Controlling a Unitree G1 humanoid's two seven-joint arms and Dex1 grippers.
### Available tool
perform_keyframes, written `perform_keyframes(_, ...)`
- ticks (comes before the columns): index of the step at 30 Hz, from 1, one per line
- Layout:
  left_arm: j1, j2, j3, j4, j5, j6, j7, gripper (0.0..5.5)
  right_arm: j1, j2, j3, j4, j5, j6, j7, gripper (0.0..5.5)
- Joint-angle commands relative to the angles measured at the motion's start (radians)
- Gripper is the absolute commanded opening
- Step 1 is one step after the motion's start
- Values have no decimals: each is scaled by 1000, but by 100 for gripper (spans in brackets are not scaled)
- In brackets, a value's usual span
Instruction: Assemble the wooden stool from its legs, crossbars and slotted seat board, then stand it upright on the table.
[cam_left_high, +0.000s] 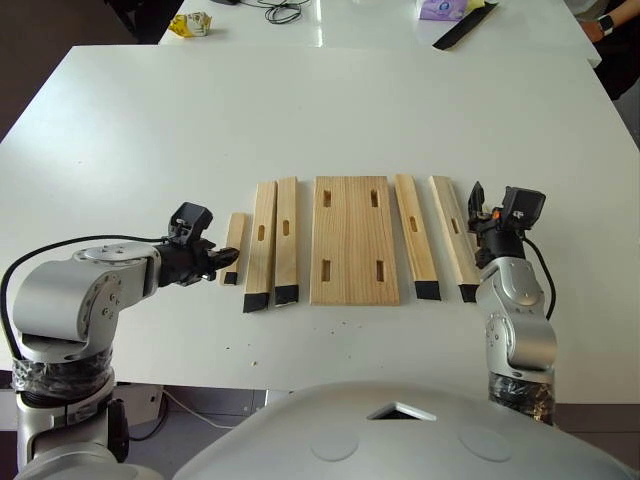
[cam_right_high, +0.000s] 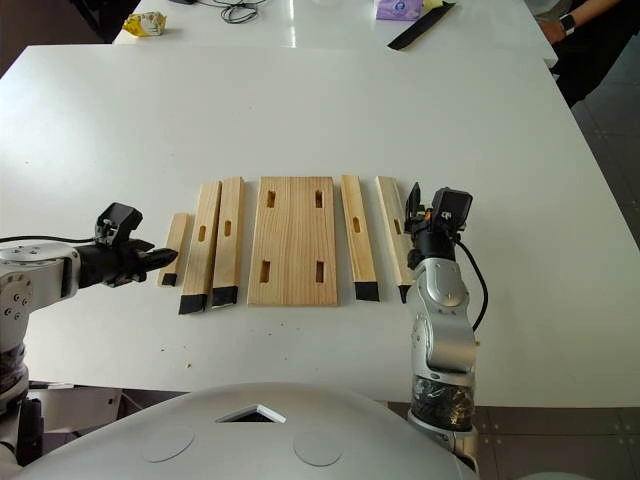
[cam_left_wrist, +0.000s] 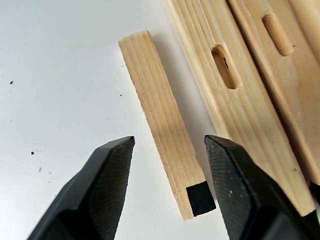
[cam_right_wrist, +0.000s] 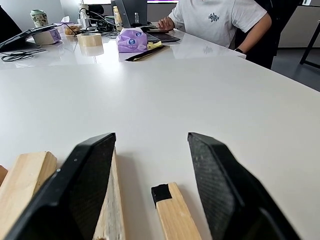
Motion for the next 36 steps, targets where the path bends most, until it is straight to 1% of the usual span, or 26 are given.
perform_keyframes(1,38,-4,-13,-8,23,0,23,262,1,5,-3,-7,-3,-5,-2,270)
perform_keyframes(10,43,-45,-29,-31,4,20,47,262,16,19,4,-17,-11,-4,-6,270)
perform_keyframes(21,61,-23,-36,5,28,12,62,262,38,38,5,-20,-21,-10,-8,270)
perform_keyframes(30,64,-95,-44,39,46,22,112,262,40,47,7,-17,-26,-13,-10,270)
perform_keyframes(36,63,-114,-53,102,62,21,128,262,35,44,9,-16,-27,-8,-5,270)
